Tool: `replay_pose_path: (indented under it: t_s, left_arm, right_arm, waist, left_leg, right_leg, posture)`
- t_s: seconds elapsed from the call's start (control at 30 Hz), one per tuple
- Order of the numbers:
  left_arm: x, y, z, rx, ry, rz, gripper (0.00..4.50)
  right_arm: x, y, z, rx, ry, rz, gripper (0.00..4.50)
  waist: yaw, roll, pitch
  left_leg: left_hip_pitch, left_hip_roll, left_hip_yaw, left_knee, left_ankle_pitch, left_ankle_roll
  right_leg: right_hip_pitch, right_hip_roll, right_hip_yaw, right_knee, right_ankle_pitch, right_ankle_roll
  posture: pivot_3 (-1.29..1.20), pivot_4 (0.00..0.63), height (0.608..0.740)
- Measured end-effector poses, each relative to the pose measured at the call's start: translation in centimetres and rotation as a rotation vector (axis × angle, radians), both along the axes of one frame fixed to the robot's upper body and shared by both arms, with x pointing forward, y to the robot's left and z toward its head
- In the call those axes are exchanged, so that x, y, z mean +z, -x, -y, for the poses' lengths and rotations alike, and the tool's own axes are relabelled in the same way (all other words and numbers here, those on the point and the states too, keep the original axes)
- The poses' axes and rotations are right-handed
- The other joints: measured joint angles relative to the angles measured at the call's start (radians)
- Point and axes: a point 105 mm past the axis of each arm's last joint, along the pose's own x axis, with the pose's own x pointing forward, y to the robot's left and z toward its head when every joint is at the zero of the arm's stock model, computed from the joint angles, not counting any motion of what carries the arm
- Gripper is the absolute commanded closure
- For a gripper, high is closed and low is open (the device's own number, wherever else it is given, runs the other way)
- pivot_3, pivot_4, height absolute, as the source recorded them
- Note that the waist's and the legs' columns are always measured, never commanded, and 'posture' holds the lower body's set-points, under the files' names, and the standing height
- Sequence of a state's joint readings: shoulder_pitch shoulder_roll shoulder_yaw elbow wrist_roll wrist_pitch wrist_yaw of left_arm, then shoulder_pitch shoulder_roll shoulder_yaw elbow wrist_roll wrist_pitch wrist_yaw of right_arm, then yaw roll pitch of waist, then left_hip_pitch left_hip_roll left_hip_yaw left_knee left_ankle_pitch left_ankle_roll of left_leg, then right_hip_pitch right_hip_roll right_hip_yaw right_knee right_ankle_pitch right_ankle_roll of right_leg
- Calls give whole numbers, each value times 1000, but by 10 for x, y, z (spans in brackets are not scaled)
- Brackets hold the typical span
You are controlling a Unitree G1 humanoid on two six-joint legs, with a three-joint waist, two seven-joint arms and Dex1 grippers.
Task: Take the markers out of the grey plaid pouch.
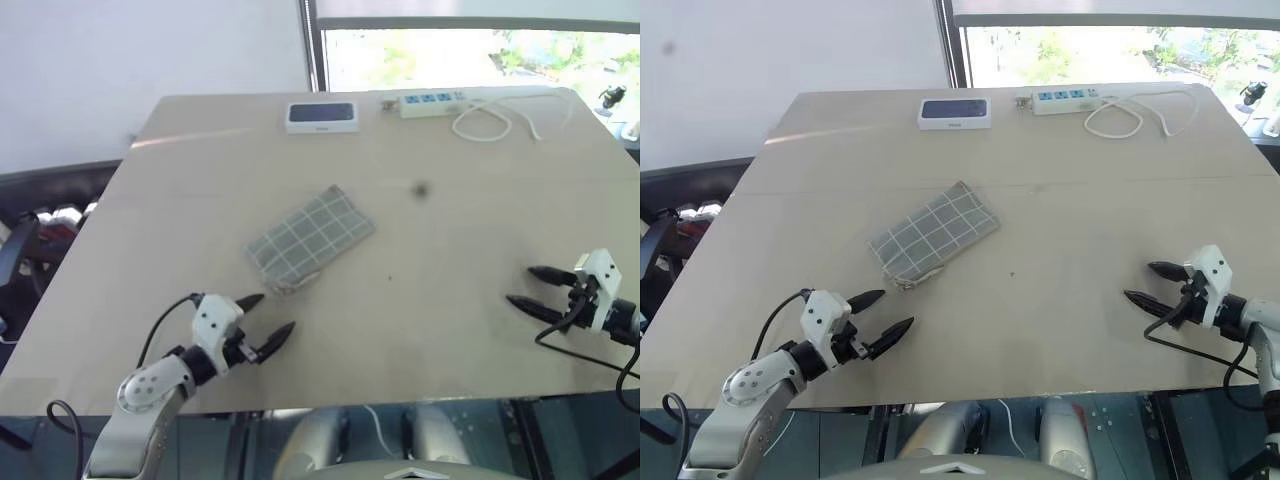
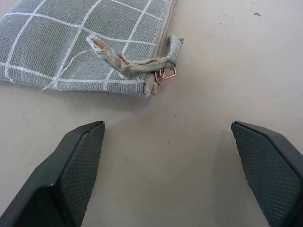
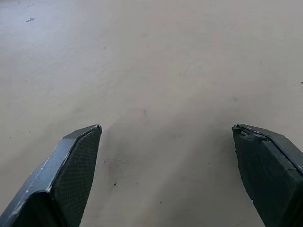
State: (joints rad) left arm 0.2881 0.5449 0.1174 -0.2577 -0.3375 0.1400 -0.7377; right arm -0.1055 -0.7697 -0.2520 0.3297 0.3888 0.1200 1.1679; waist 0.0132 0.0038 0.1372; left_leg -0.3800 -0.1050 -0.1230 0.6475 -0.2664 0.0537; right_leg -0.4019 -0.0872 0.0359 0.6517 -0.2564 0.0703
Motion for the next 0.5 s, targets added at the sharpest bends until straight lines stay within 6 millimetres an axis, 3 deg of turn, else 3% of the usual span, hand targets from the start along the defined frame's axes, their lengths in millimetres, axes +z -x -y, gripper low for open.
replay_pose_path:
  t_s: [0.5]
  left_arm:
    - [3,-3,-2,-3,-17,17,85]
  right_arm:
    - [2,0,-2,4,-11,2,0]
  waist:
    - [1,0,0]
  left_leg:
    - [0,0,0,0,0,0]
  right_leg:
    - [0,0,0,0,0,0]
  posture:
    - [0,150,740]
